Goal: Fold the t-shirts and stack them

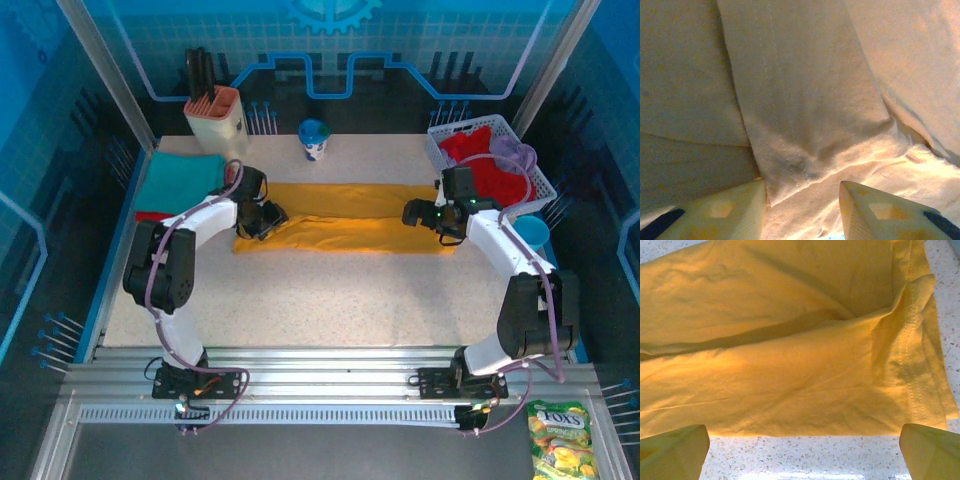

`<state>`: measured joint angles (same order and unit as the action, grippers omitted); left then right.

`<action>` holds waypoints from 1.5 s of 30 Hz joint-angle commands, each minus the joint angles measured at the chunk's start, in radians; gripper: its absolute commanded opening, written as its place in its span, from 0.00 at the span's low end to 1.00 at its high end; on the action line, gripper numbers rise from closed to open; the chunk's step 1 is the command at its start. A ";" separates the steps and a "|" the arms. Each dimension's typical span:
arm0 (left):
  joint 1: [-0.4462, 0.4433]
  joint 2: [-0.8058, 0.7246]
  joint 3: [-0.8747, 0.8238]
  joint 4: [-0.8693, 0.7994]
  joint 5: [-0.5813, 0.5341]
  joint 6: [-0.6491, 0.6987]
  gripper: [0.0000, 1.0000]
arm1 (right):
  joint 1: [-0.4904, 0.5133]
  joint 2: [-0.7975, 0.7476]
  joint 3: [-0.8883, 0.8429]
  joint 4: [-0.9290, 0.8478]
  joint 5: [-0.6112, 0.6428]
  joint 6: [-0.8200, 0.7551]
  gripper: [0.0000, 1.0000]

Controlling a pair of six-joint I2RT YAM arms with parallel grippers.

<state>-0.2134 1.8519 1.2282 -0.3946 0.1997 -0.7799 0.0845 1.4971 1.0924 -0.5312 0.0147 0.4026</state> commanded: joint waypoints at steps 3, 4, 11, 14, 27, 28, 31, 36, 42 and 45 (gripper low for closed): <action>-0.009 0.033 0.009 0.007 -0.004 -0.018 0.39 | -0.005 -0.010 0.009 -0.022 0.010 -0.006 0.98; -0.009 0.034 0.008 0.009 -0.009 -0.019 0.38 | -0.007 -0.009 0.008 -0.022 0.010 -0.006 0.98; -0.009 0.054 0.034 0.003 -0.018 -0.021 0.21 | -0.012 -0.014 0.011 -0.025 0.011 -0.010 0.98; -0.007 0.065 0.050 -0.006 -0.027 -0.021 0.11 | -0.018 -0.018 0.007 -0.026 0.008 -0.010 0.98; 0.005 0.134 0.320 -0.119 -0.065 0.066 0.00 | -0.047 -0.026 -0.017 -0.023 -0.006 -0.021 0.98; 0.007 0.154 0.361 -0.137 -0.063 0.075 0.00 | -0.046 -0.023 -0.018 -0.022 -0.006 -0.022 0.98; 0.006 0.216 0.458 -0.158 -0.054 0.097 0.00 | -0.047 -0.015 -0.018 -0.019 -0.012 -0.021 0.97; 0.007 0.341 0.634 -0.225 -0.056 0.158 0.00 | -0.048 -0.002 -0.015 -0.023 -0.012 -0.028 0.97; 0.000 0.455 0.773 -0.271 -0.039 0.202 0.00 | -0.046 0.005 -0.019 -0.024 -0.011 -0.033 0.97; -0.013 0.468 0.803 -0.290 -0.078 0.231 0.00 | -0.048 0.008 -0.020 -0.026 -0.013 -0.033 0.97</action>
<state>-0.2146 2.3093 1.9812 -0.6231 0.1471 -0.6044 0.0494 1.4963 1.0885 -0.5343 0.0170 0.3840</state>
